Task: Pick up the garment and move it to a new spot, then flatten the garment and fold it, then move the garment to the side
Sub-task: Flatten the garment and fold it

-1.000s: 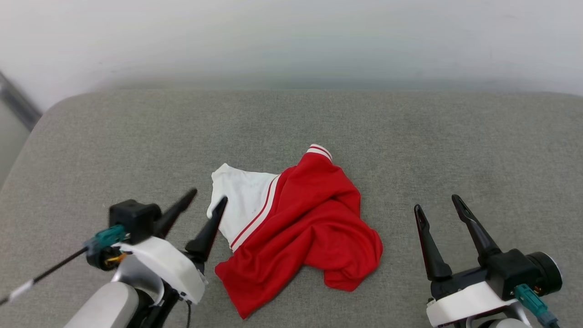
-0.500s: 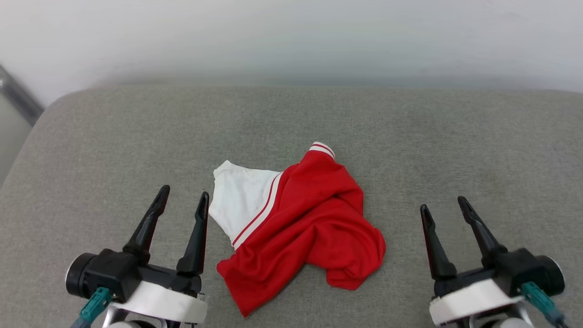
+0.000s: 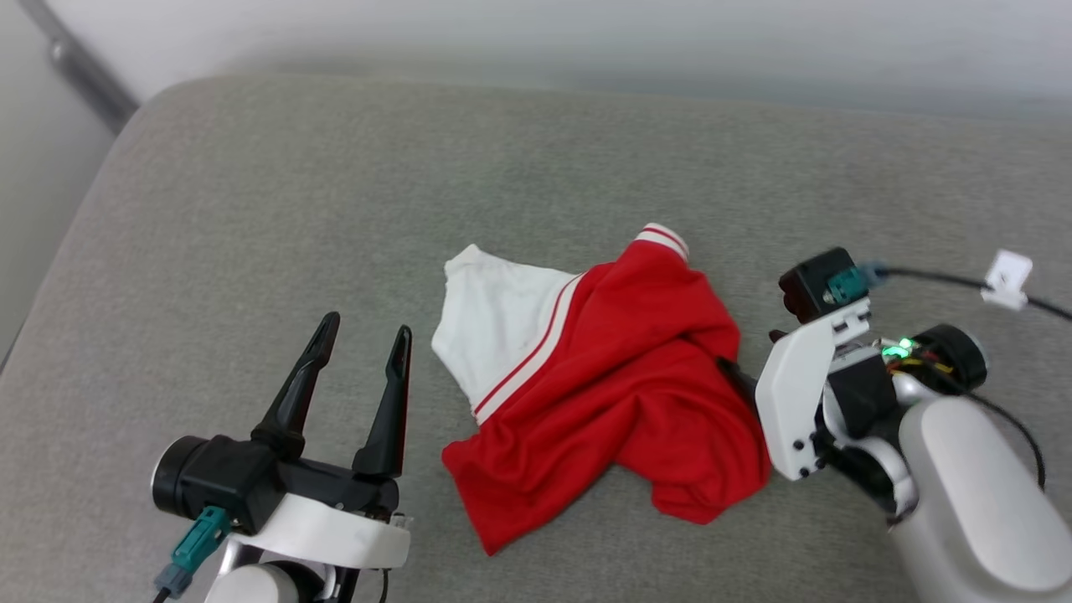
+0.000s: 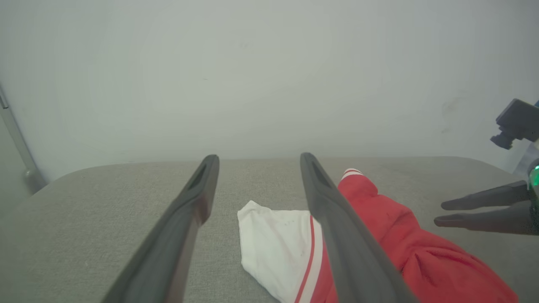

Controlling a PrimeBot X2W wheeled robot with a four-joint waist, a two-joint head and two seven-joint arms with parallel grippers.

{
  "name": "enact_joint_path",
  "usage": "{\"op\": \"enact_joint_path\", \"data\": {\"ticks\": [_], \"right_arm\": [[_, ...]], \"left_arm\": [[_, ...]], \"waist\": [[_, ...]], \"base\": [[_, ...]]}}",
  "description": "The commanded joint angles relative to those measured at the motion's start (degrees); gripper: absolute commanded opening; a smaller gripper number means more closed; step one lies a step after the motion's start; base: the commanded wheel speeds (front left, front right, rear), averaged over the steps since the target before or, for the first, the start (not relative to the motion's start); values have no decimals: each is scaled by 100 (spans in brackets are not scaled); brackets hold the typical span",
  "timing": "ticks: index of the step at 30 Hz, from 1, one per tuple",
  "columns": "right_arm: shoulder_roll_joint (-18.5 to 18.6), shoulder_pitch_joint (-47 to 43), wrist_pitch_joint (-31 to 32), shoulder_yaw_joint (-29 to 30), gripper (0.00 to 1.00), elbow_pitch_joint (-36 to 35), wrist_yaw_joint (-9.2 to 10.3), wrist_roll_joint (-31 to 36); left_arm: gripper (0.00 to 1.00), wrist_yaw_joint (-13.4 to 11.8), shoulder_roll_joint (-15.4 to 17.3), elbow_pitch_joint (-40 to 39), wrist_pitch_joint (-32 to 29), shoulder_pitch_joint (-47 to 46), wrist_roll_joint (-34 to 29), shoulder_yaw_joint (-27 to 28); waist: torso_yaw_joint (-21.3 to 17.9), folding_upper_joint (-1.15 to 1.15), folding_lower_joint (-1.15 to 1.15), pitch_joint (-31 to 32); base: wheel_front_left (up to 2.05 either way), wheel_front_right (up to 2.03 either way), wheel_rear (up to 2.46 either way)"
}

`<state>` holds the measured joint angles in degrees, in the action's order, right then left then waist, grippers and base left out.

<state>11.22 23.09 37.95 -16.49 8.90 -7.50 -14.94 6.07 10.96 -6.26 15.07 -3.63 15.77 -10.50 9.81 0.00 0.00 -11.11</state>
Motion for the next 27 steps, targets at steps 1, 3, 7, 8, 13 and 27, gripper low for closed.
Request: {"op": "enact_joint_path", "data": {"ticks": [1, 3, 7, 8, 13, 27], "right_arm": [[97, 208, 343, -30, 100, 96, 2, -103], [218, 431, 867, -65, 100, 279, 3, -229], [290, 704, 1489, -15, 100, 674, 2, -292], [297, 749, 1571, -20, 100, 765, 2, -288], [289, 808, 1731, -35, 100, 1229, 2, -268], [415, 641, 1278, -135, 0, 1811, 6, -480]], "left_arm": [[100, 35, -59, 16, 14, -94, -53, 25], [100, 65, -145, 34, 14, -144, -82, 31], [100, 105, -247, 56, 14, -166, -124, 12], [100, 115, -277, 60, 14, -174, -129, 18], [100, 127, -349, 68, 15, -195, -137, 27], [100, 135, -345, 168, 15, -151, -89, -48]], "waist": [[188, 0, 0, -141], [319, 0, 0, -205], [558, 0, 0, -292], [611, 0, 0, -310], [804, 0, 0, -380], [761, 0, 0, -247]], "base": [[0, 0, 0], [0, 0, 0], [0, 0, 0], [0, 0, 0], [0, 0, 0], [0, 0, 0]]}}
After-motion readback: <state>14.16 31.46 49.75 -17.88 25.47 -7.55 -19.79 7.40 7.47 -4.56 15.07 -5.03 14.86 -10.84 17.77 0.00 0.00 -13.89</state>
